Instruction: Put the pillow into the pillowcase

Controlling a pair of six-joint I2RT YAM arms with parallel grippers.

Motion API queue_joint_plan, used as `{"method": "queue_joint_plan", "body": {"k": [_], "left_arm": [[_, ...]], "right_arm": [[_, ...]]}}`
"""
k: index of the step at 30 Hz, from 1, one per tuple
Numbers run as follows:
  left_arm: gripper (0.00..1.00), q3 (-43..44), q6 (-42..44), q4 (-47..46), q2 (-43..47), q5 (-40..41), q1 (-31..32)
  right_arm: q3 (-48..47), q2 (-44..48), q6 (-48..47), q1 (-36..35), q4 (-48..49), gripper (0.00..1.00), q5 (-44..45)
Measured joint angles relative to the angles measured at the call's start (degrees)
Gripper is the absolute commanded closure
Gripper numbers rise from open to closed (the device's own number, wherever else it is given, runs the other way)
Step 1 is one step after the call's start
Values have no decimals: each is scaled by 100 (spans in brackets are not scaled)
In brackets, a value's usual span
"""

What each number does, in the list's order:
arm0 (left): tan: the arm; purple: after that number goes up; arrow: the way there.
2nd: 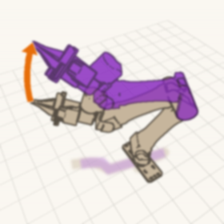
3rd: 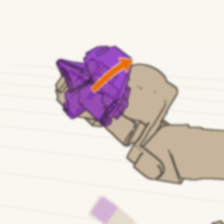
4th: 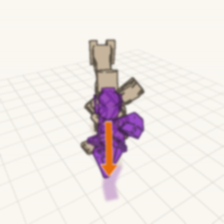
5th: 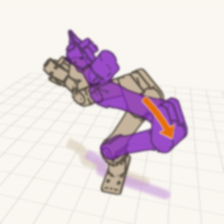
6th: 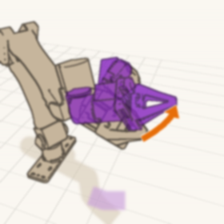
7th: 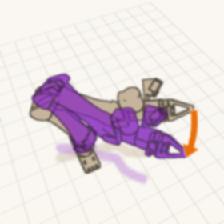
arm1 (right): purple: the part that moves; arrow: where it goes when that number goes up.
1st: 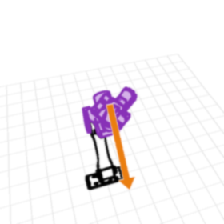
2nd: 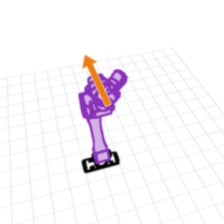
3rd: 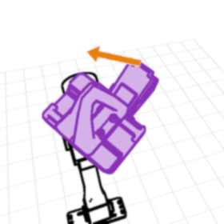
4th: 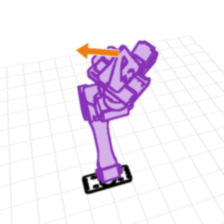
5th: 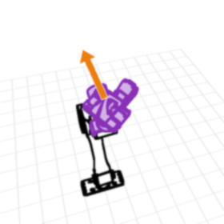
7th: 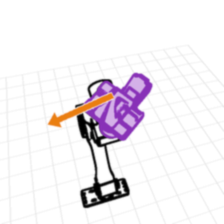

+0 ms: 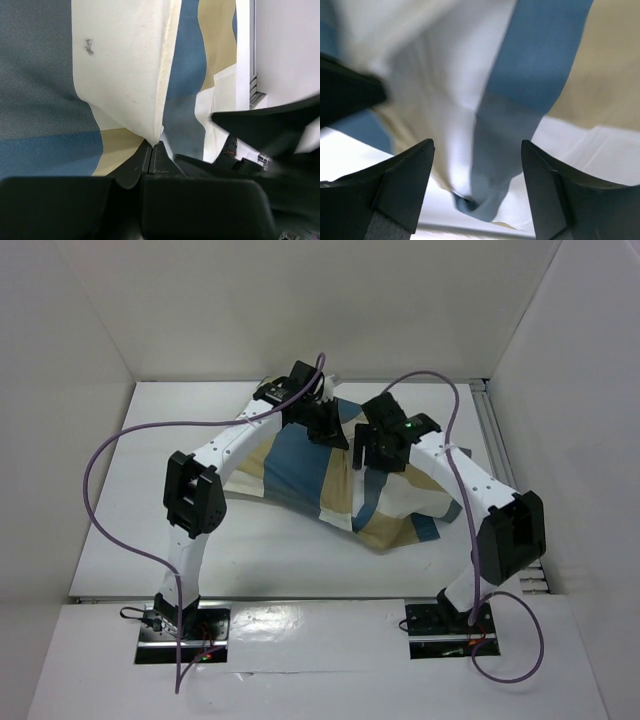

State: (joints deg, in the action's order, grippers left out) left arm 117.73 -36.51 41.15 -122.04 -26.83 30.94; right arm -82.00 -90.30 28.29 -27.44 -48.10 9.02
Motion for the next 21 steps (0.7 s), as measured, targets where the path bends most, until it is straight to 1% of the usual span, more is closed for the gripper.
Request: {"method": "queue_joint_plan", "body": {"k": [2, 3, 4, 6, 8, 14, 15, 21], "left_arm": [[100, 0, 4, -4, 0, -7, -2], [100, 0, 7, -7, 0, -9, -2], [100, -2, 9, -4, 0, -7, -2], [100, -44, 13, -11, 11, -7, -2], [100, -98, 13, -7, 11, -7, 0], [100, -160, 13, -17, 11, -4, 0], [100, -160, 13, -17, 11, -4, 0], [100, -162, 13, -26, 11, -2, -2]], "right_arm": [[284, -127, -42, -96, -116, 22, 22], [382, -210, -70, -125, -166, 27, 20], [457, -308, -107, -133, -223, 44, 17], [533, -476, -205, -144, -273, 73, 2], [535, -551, -240, -146, -302, 98, 24], [72, -501, -192, -146, -599, 98, 212], [9, -461, -177, -146, -632, 100, 229], [-271, -302, -55, -157, -728, 100, 258]]}}
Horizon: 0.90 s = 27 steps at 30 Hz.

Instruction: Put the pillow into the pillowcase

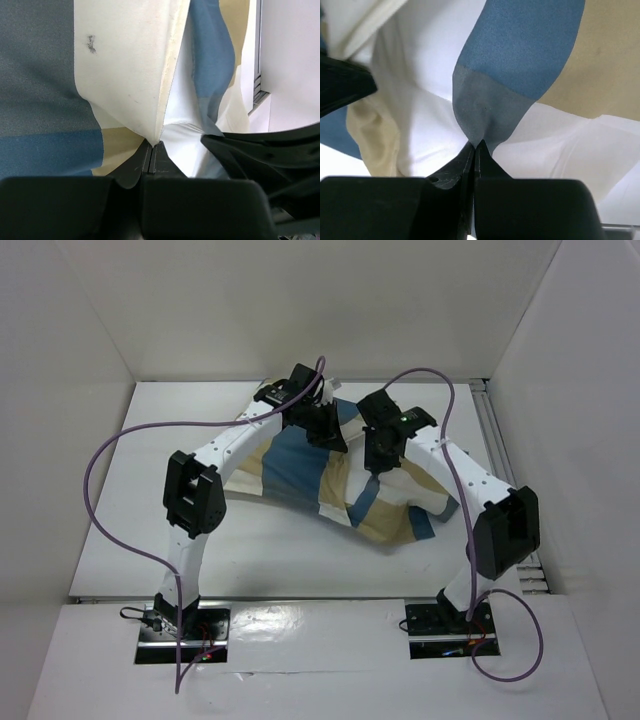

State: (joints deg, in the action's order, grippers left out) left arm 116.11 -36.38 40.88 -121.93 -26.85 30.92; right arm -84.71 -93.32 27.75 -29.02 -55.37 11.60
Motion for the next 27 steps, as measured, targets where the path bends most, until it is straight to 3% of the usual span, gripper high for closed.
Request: {"method": "queue_joint_plan", "body": {"k": [1, 3, 5, 6, 18, 19, 20, 21, 23, 27], "left_arm": [[100, 0, 7, 0, 0, 0, -2], [100, -4, 13, -2, 0, 0, -7], [100, -52, 13, -9, 9, -2, -11], [100, -74, 13, -4, 9, -7, -11], [100, -127, 22, 20, 9, -48, 15], [100, -127, 22, 20, 9, -50, 15], [100, -127, 22, 20, 9, -50, 15], [100, -127, 22, 20, 9, -50, 15], [100, -127, 26, 26, 9, -55, 15], [100, -127, 39, 52, 9, -55, 15]], "right_arm": [[-20, 24, 28, 0, 15, 100, -9], [-26, 103, 81, 0, 55, 84, -74], [-26, 225, 118, 0, 151, 81, -160], [-26, 293, 122, 0, 227, 100, -188], [109, 407, 240, 0, 629, 100, -262], [109, 407, 245, 0, 638, 87, -258], [114, 407, 258, 0, 638, 56, -251], [116, 407, 302, 2, 629, 15, -225], [116, 391, 319, 2, 616, 0, -87], [125, 216, 376, 2, 516, 0, 166]]}}
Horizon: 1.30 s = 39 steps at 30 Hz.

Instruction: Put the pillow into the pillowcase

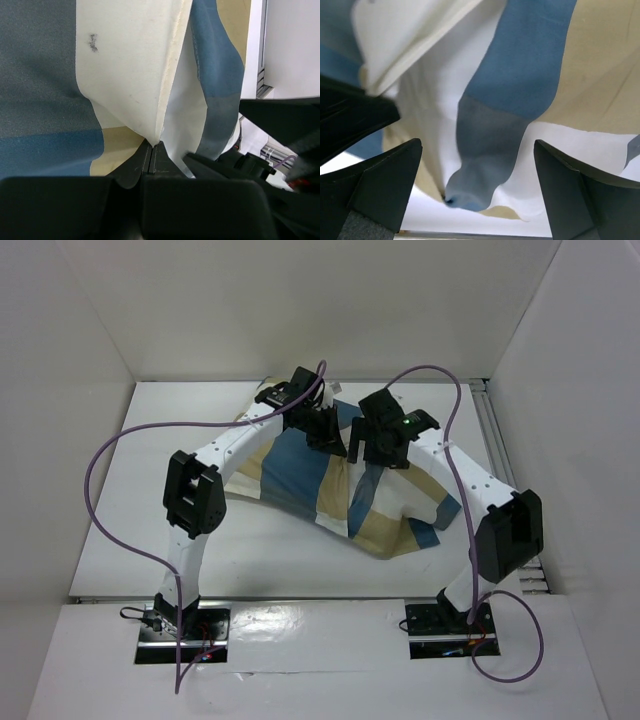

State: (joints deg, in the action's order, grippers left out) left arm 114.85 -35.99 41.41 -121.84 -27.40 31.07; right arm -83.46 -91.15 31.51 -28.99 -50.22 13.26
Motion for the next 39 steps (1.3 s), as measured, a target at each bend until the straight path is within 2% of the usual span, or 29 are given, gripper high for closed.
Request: {"method": "queue_joint_plan", "body": {"k": [2, 4, 6, 8, 9, 15, 22, 28, 30, 32, 35, 37, 39], "left_arm": [[100, 0, 0, 15, 0, 0, 0], [100, 0, 0, 20, 0, -4, 0], [100, 0, 0, 24, 0, -11, 0], [100, 0, 0, 31, 0, -13, 0], [100, 0, 0, 31, 0, -13, 0], [100, 0, 0, 33, 0, -11, 0], [100, -15, 2, 66, 0, 0, 0], [100, -208, 2, 140, 140, 55, 2], [100, -238, 2, 155, 258, 68, 9], [100, -238, 2, 160, 413, 72, 11], [100, -236, 7, 214, 625, 81, 11], [100, -199, 26, 275, 667, 81, 11], [100, -138, 118, 323, 667, 92, 24]], "right_arm": [[57, -136, -2, 0, -7, 0, 61], [146, -249, -22, 0, -11, 6, 96], [227, -341, -81, 0, -33, 38, 114], [280, -380, -133, 0, -55, 83, 140], [291, -387, -118, 0, -59, 100, 149], [271, -234, -26, 0, -31, 100, 131], [-22, 310, -42, 7, 295, 100, -413], [225, 59, -90, 7, 855, 99, -608], [293, -304, -136, 33, 951, 81, -686], [284, -752, -203, 39, 968, 51, -785], [293, -1062, -326, 44, 957, 48, -909], [293, -903, -337, 68, 968, 36, -962], [306, -599, -367, 170, 990, 18, -1062]]}}
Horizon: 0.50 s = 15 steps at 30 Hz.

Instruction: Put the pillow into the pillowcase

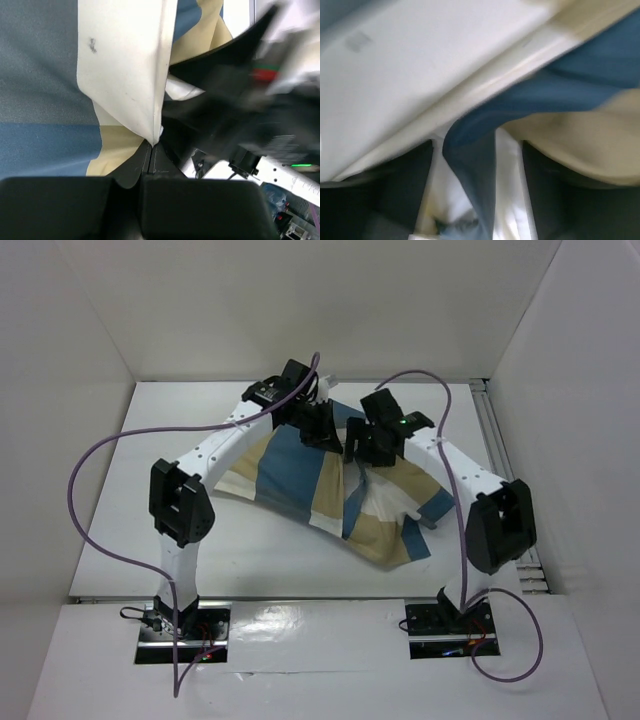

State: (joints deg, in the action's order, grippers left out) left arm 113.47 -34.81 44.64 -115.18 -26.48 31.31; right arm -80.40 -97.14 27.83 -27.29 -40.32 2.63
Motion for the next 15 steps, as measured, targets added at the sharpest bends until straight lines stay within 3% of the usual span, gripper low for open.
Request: {"method": "queue_joint_plan", "body": {"k": [1, 5, 6, 9, 11, 15], "left_arm": [[100, 42, 17, 52, -2, 2, 9], [100, 271, 39, 179, -24, 0, 92], [100, 341, 39, 201, -46, 0, 133], [100, 616, 52, 249, -205, -11, 313], [100, 892, 66, 254, -400, -46, 417], [100, 1143, 157, 254, -629, -109, 533]], "right_arm": [[-7, 151, -2, 76, 4, 10, -28], [-59, 719, -44, 326, -129, 10, 28], [-44, 892, -31, 365, -201, 19, 85], [234, 1598, 28, 479, -382, 86, 295], [557, 2131, 120, 581, -542, 98, 354], [1099, 2614, 302, 704, -542, 100, -22]]}}
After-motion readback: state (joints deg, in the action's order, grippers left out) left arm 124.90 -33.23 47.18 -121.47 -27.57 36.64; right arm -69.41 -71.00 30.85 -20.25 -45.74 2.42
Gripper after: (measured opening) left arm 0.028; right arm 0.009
